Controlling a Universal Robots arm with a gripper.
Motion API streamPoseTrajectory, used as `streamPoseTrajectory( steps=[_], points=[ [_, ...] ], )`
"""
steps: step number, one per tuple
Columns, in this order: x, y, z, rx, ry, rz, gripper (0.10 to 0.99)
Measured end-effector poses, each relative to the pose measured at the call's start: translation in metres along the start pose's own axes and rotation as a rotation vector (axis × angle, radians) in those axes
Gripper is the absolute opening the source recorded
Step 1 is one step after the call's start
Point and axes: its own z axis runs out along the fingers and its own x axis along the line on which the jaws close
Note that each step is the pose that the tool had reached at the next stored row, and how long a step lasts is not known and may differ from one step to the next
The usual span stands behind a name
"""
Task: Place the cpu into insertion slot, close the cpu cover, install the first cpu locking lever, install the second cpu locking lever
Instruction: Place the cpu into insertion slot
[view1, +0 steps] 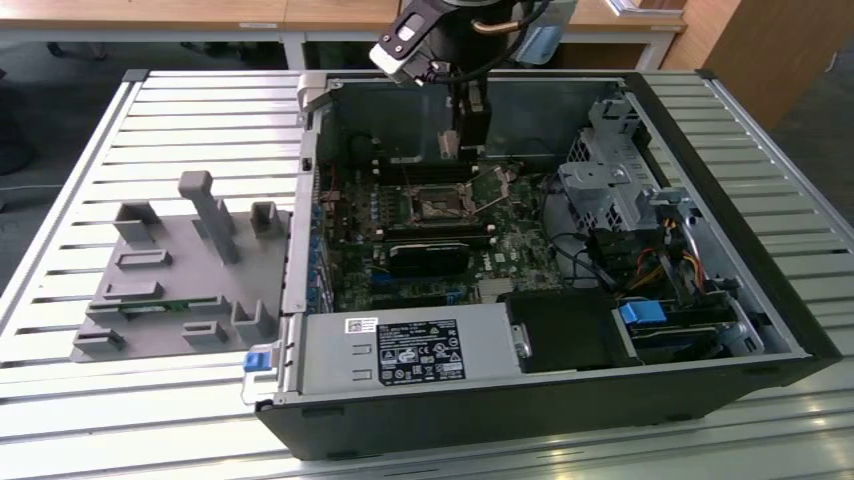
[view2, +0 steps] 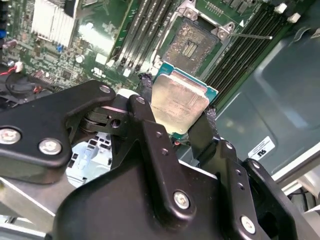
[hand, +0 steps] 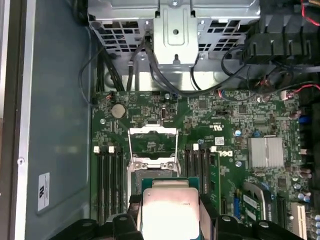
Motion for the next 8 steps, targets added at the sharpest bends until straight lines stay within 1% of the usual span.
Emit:
streamPoseTrajectory(
  steps=[5, 8],
  points=[
    [0.0106, -0.0029, 0.0089, 0.000, -0.0031, 0.000, 0.541],
    [0.0121, -0.0035, 0.0136, 0.000, -0.0042, 0.000, 0.541]
  ],
)
